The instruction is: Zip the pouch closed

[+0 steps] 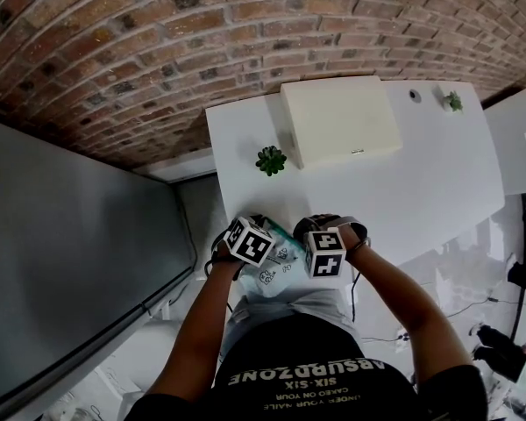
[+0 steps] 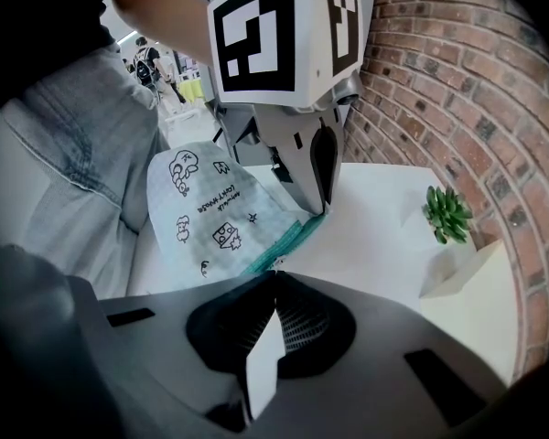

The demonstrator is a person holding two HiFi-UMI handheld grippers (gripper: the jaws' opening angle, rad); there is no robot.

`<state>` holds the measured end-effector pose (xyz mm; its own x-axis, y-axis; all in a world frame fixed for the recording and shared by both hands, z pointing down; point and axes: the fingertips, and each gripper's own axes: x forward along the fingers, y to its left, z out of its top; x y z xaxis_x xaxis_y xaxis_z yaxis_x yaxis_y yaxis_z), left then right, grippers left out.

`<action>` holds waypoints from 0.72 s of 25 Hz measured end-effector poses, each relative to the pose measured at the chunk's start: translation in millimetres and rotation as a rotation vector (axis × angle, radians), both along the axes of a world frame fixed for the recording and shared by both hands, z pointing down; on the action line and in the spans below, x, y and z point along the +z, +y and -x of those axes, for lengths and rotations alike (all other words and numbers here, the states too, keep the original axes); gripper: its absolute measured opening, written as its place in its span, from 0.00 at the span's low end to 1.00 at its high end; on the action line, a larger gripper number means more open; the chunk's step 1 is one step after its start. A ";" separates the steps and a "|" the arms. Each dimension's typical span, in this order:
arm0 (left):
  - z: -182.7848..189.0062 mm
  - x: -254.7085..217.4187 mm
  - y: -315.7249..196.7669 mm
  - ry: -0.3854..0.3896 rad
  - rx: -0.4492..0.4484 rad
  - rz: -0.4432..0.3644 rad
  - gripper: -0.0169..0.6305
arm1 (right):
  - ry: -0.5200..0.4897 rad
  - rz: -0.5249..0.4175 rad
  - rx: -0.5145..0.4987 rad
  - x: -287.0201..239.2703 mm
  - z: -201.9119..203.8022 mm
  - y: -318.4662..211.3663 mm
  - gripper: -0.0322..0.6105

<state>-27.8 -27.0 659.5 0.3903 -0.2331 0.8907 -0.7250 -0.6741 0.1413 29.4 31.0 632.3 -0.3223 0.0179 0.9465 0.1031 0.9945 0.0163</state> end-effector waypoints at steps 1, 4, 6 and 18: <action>-1.4 -0.8 0.5 0.006 0.002 0.004 0.07 | 0.001 0.000 0.001 -0.1 -0.2 0.7 0.05; -0.6 1.1 0.1 0.004 -0.003 0.001 0.07 | 0.004 -0.005 -0.001 1.2 -1.5 2.5 0.05; 1.7 3.8 -0.6 -0.005 -0.011 -0.006 0.07 | -0.006 -0.009 0.010 1.3 -1.9 2.6 0.05; -1.0 -0.9 1.7 0.002 -0.008 -0.007 0.07 | -0.003 -0.007 0.037 -0.5 -8.6 10.4 0.05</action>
